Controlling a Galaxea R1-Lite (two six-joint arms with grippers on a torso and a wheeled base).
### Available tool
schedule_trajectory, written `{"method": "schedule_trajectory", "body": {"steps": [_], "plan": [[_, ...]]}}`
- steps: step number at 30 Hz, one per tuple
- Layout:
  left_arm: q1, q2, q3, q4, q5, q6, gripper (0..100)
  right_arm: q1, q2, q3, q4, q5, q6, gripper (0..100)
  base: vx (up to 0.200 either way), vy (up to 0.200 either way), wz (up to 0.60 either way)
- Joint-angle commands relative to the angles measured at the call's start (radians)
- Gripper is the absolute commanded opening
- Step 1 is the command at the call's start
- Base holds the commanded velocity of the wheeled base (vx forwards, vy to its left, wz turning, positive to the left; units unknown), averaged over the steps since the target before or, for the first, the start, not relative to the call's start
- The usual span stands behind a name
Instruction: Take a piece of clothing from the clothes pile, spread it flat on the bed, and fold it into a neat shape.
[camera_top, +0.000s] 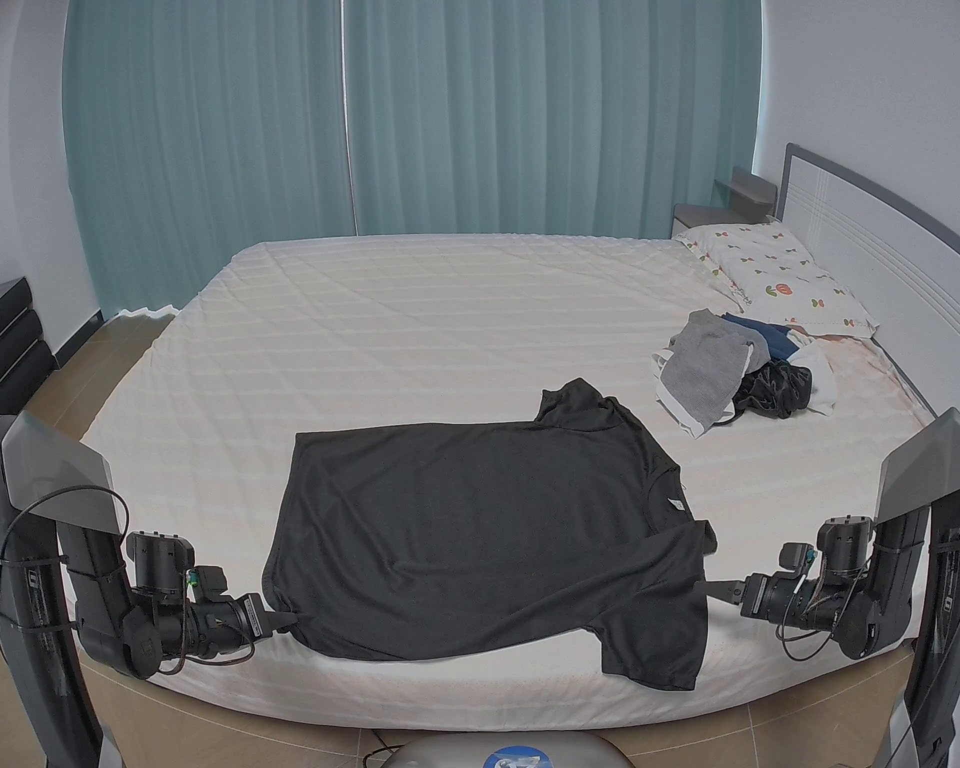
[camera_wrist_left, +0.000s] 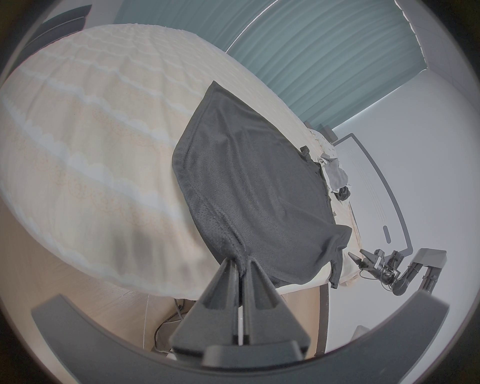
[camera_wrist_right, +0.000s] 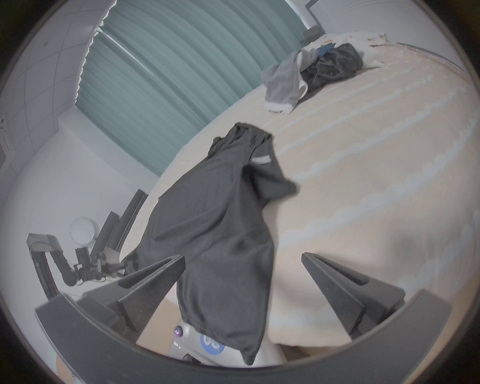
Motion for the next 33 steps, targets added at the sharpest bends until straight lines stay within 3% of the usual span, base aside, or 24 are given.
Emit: {"method": "schedule_trajectory", "body": {"steps": [1,6,11,33], "plan": [[0.001,0.003,0.000,-0.001,0.000,0.001,0,0.053,0.023,0.033,-0.001,0.001,-0.002,100,0.000,0.000,0.00],[-0.001,0.003,0.000,-0.001,0.000,0.001,0,0.117,0.025,0.047,-0.001,-0.023,-0.001,100,0.000,0.000,0.00],[-0.001,0.003,0.000,-0.001,0.000,0.003,0,0.134,0.048,0.048,-0.002,-0.049,-0.004,100,0.000,0.000,0.00],[-0.001,0.007,0.000,-0.001,0.000,0.007,0,0.143,0.071,0.062,0.001,-0.098,-0.022,100,0.000,0.000,0.00]]}}
